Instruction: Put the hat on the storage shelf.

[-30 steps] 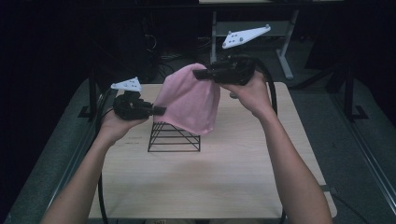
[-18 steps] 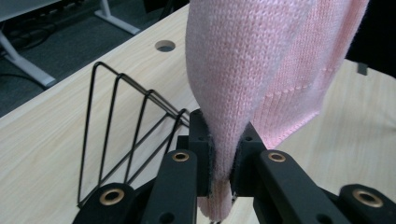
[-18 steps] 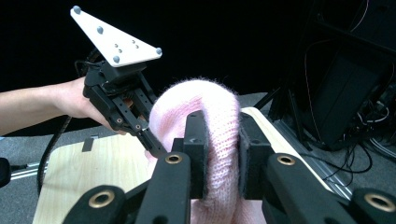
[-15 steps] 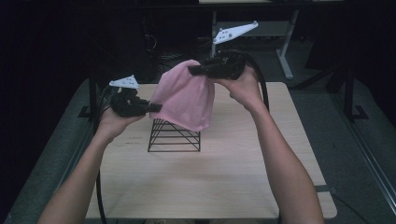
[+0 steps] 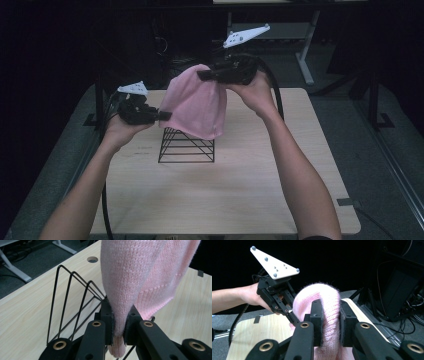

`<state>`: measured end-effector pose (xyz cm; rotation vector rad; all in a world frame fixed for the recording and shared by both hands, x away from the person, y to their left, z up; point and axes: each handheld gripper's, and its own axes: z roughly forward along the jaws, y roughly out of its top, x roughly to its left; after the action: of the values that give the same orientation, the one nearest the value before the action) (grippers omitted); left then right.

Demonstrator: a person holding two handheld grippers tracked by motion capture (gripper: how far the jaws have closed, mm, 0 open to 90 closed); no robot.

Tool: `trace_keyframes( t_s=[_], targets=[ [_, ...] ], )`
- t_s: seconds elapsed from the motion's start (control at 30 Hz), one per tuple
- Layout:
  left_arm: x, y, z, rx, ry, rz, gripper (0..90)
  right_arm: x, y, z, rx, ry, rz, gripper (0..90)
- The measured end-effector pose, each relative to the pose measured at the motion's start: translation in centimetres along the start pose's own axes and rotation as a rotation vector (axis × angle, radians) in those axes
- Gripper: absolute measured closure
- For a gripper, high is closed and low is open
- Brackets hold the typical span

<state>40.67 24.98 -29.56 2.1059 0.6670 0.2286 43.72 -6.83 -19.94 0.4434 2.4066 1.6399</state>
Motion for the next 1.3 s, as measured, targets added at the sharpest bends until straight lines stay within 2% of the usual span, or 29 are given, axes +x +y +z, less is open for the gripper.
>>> trace_keyframes(
  t_s=[0.3,0.5,0.77,0.93,1.1,1.2,1.27,1.3],
  targets=[
    [0.2,-1.5,-0.4,0.022,0.0,-0.019,80.9,0.8,0.2,1.4,0.035,0.028,-0.015,76.3],
    [0.3,-2.1,-0.6,0.03,0.009,-0.015,80.6,1.2,0.3,2.2,0.042,0.042,-0.021,76.2],
    [0.6,-3.2,-0.6,0.049,0.005,-0.023,80.0,1.9,0.6,3.6,0.087,0.05,-0.06,76.2],
    [0.5,-3.7,-0.5,0.062,0.005,-0.012,80.0,1.9,0.5,4.1,0.095,0.057,-0.056,76.1],
    [0.6,-4.4,-0.1,0.09,0.006,-0.015,79.9,2.3,0.3,5.0,0.132,0.069,-0.065,76.0],
    [0.6,-4.7,0.1,0.12,0.01,0.003,79.7,2.4,0.1,5.5,0.14,0.079,-0.07,75.9],
    [0.6,-4.9,0.3,0.123,0.006,-0.006,79.7,2.4,0.0,5.6,0.144,0.083,-0.067,75.9],
    [0.6,-5.0,0.3,0.131,0.005,0.001,79.8,2.4,0.0,5.7,0.146,0.084,-0.07,75.9]
  ],
)
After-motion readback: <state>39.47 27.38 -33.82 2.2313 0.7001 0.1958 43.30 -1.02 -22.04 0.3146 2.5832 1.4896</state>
